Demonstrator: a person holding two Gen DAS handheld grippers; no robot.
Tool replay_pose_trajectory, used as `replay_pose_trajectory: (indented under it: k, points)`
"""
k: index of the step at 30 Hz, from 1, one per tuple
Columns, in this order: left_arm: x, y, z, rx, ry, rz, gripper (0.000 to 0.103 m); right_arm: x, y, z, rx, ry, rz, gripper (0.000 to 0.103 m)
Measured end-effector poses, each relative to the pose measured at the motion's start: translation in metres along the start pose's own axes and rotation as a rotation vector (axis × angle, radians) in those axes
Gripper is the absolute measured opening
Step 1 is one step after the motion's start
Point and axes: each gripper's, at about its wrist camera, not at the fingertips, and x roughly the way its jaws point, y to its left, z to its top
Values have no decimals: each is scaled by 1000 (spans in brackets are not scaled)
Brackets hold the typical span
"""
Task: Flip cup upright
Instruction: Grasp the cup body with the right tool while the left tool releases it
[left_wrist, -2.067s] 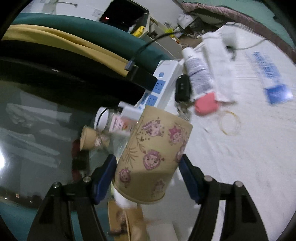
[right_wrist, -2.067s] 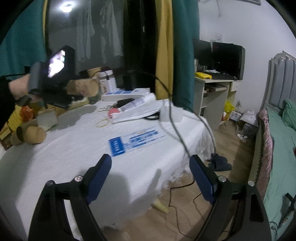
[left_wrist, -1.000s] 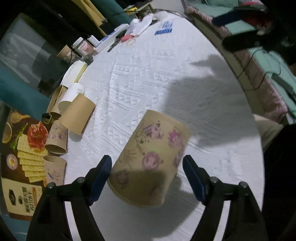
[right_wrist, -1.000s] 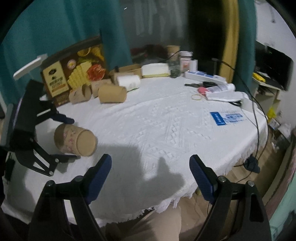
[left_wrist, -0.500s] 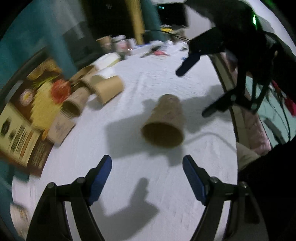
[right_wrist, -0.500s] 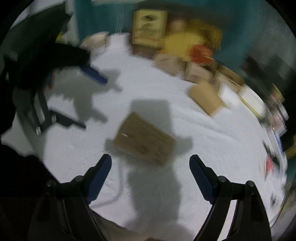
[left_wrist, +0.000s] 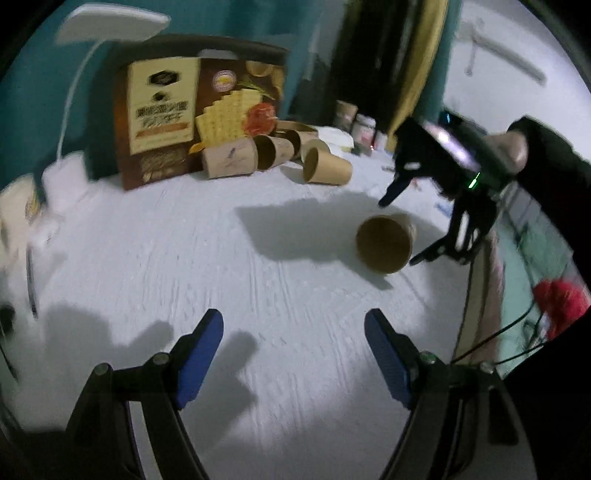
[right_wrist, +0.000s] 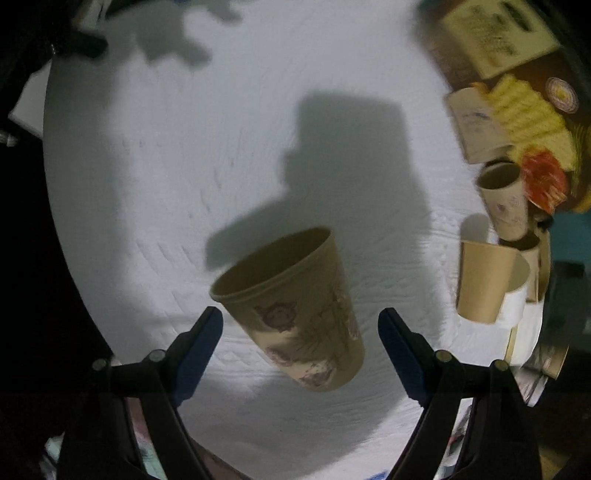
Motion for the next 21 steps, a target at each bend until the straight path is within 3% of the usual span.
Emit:
replay_pose_trajectory:
  k: [5, 9, 13, 21]
  points:
    - [-11, 9, -8, -96, -65, -40, 79, 13, -7, 14, -65, 78, 10, 84]
    - [-22, 8, -14, -97, -131, 44, 79, 15, -8, 18, -108, 113, 13, 84]
    - [-29, 9, -18, -103, -169, 61, 79, 23, -5, 21, -130, 155, 12, 84]
    - [-31, 12, -24, -89, -167, 88, 79, 38, -16, 25, -133, 187, 32, 84]
